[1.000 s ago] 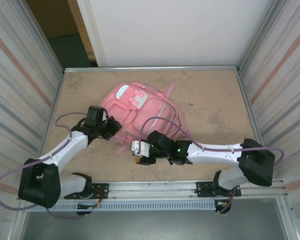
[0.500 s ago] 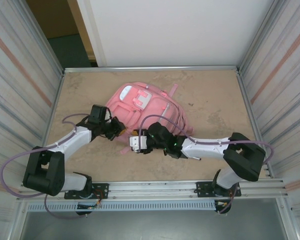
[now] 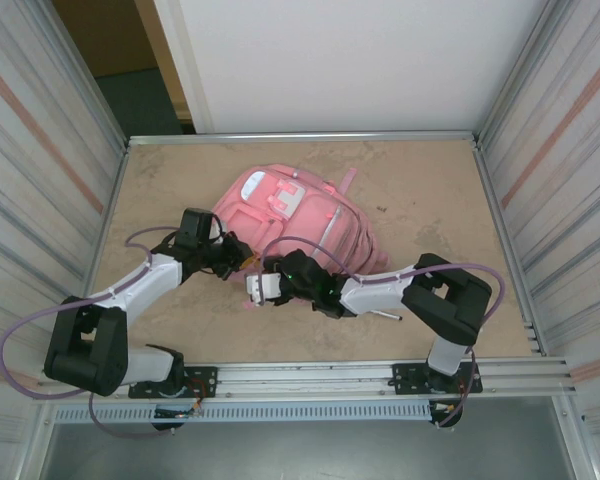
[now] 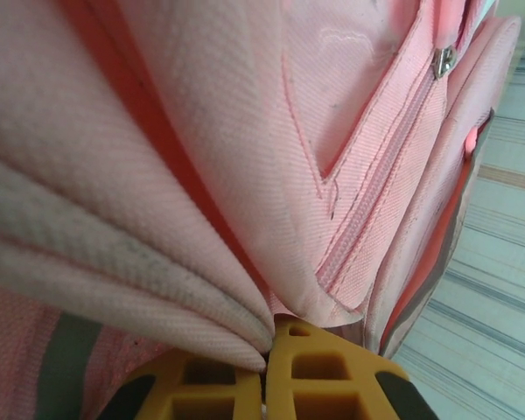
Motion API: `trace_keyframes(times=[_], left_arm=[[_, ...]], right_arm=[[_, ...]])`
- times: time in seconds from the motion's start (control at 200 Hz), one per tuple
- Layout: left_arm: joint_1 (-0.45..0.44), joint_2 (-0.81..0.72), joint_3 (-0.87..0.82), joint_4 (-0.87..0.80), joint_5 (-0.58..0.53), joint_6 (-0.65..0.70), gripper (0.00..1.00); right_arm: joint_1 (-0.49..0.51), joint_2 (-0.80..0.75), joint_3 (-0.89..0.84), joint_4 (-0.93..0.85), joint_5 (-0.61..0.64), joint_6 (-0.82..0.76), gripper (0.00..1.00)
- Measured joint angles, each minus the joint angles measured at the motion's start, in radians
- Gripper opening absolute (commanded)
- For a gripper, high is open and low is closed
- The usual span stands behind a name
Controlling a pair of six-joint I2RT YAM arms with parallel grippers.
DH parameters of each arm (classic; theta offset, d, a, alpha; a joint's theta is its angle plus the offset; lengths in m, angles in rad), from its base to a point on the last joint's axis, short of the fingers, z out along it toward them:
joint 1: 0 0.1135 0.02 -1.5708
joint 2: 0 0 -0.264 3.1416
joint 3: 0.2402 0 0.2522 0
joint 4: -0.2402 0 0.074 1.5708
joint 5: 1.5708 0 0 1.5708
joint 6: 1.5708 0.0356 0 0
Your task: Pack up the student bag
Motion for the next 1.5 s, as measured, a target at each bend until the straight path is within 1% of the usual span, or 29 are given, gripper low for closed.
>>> trace_keyframes(times=[0.035,0.07,0.15,0.2,0.276,0.306,0.421,0.556,0.707,0.827,0.957,1.022,1.062,1.082,1.107,1.127,1.173,1.263,1.358,1.418,1.498], left_arm=[[0.0,0.0,0.0,0.0,0.006,-0.001,0.0],[0.0,0.0,0.0,0.0,0.01,-0.001,0.0],[0.004,-0.001,-0.003,-0.001,0.015,0.0,0.0],[0.014,-0.005,-0.008,-0.004,0.017,0.002,0.0],[0.039,-0.007,-0.009,-0.015,0.034,0.015,0.0],[0.051,-0.007,-0.009,-0.022,0.041,0.023,0.0],[0.095,-0.005,-0.006,-0.045,0.059,0.059,0.0],[0.12,0.049,0.037,-0.091,0.069,0.116,0.0],[0.137,0.179,0.134,-0.148,0.048,0.187,0.0],[0.165,0.293,0.226,-0.198,0.064,0.243,0.0],[0.199,0.394,0.347,-0.288,0.092,0.297,0.01],[0.214,0.459,0.439,-0.356,0.1,0.327,0.05],[0.222,0.502,0.497,-0.393,0.106,0.345,0.1],[0.226,0.52,0.521,-0.407,0.108,0.353,0.13],[0.232,0.547,0.557,-0.428,0.115,0.363,0.23],[0.237,0.565,0.583,-0.438,0.117,0.363,0.3],[0.253,0.601,0.631,-0.444,0.119,0.374,0.36],[0.301,0.626,0.669,-0.416,0.121,0.372,0.41],[0.337,0.594,0.649,-0.399,0.101,0.372,0.43],[0.349,0.531,0.584,-0.383,0.068,0.37,0.43],[0.352,0.392,0.428,-0.345,0.036,0.349,0.45]], right_arm=[[0.006,0.01,0.0,0.021,0.008,-0.007,0.23],[0.011,0.018,0.0,0.041,0.018,-0.012,0.17],[0.02,0.021,-0.004,0.087,0.034,-0.023,0.09],[0.024,0.021,-0.009,0.119,0.037,-0.03,0.05],[0.024,0.02,-0.026,0.147,0.035,-0.035,0.03],[0.025,0.02,-0.032,0.149,0.033,-0.046,0.0],[0.032,0.005,-0.041,0.098,0.023,-0.08,0.0],[0.032,-0.056,-0.041,-0.048,0.001,-0.129,0.0],[0.032,-0.066,-0.041,-0.181,-0.001,-0.166,0.0],[0.032,-0.067,-0.011,-0.3,-0.012,-0.184,0.0],[0.025,-0.085,0.035,-0.397,-0.059,-0.189,0.0],[0.015,-0.09,0.056,-0.435,-0.089,-0.191,0.0],[0.006,-0.09,0.073,-0.459,-0.109,-0.19,0.0],[-0.001,-0.09,0.082,-0.471,-0.126,-0.188,0.0],[-0.011,-0.09,0.096,-0.487,-0.145,-0.186,0.0],[-0.018,-0.09,0.107,-0.499,-0.16,-0.183,0.0],[-0.039,-0.087,0.138,-0.531,-0.205,-0.175,0.0],[-0.07,-0.065,0.206,-0.596,-0.285,-0.155,0.0],[-0.088,-0.026,0.273,-0.65,-0.368,-0.129,0.0],[-0.1,0.005,0.315,-0.684,-0.412,-0.109,0.0],[-0.118,0.056,0.388,-0.746,-0.467,-0.09,0.0]])
